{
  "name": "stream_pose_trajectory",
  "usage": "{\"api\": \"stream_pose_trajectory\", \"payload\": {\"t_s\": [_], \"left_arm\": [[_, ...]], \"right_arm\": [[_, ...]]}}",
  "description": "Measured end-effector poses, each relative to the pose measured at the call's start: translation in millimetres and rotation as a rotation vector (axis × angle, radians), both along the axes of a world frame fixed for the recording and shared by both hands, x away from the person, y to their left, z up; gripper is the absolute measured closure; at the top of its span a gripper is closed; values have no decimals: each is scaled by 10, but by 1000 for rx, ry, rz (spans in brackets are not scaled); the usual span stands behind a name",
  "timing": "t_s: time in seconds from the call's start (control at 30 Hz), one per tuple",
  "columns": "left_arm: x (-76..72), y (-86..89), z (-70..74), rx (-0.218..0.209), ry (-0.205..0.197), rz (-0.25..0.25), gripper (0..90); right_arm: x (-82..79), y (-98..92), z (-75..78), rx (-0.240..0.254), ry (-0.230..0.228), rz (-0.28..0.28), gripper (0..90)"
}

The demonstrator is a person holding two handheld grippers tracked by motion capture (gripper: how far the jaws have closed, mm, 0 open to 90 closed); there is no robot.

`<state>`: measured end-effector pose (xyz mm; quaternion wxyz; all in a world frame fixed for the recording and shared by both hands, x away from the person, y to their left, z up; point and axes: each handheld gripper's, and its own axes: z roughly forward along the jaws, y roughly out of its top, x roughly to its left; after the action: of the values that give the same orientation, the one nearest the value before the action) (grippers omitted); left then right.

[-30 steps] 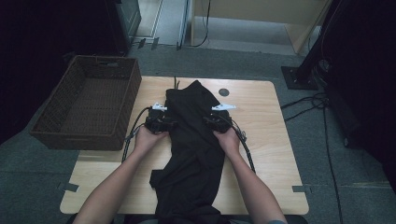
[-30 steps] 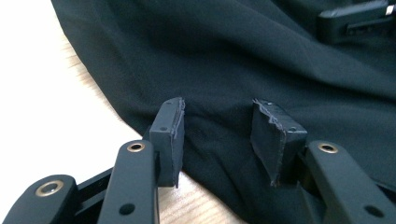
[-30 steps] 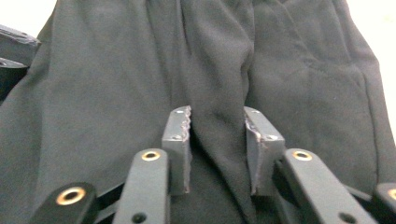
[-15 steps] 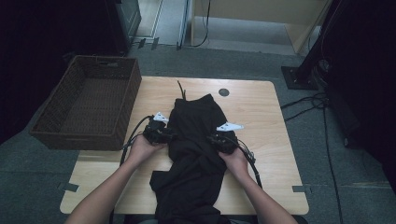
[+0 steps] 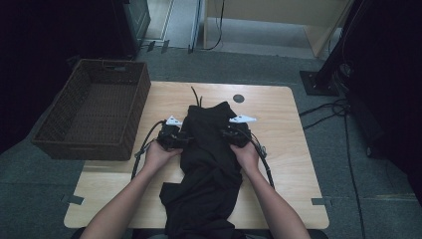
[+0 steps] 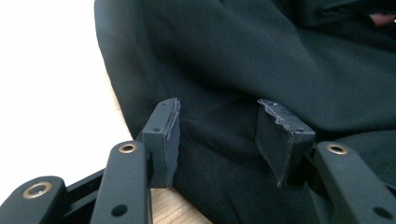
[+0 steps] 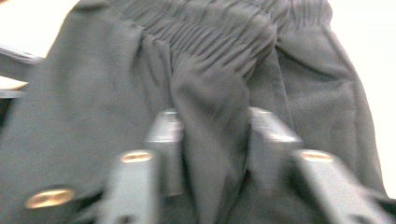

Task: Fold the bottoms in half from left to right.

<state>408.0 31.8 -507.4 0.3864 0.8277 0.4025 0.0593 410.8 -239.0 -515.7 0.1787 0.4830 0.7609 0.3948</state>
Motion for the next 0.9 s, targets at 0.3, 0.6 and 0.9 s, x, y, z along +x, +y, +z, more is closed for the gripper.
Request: {"api": "stream_pose_trajectory", "payload": {"t_s": [0.3, 0.6, 0.9], "left_arm": [[16, 98, 196, -29, -53, 31, 493], [257, 177, 192, -24, -4, 63, 447], [613, 50, 168, -46, 48, 57, 382]], "right_arm": [[163, 31, 520, -46, -149, 52, 876], [439, -277, 333, -12, -64, -82, 443], [421, -296, 170, -20, 42, -72, 290]]}}
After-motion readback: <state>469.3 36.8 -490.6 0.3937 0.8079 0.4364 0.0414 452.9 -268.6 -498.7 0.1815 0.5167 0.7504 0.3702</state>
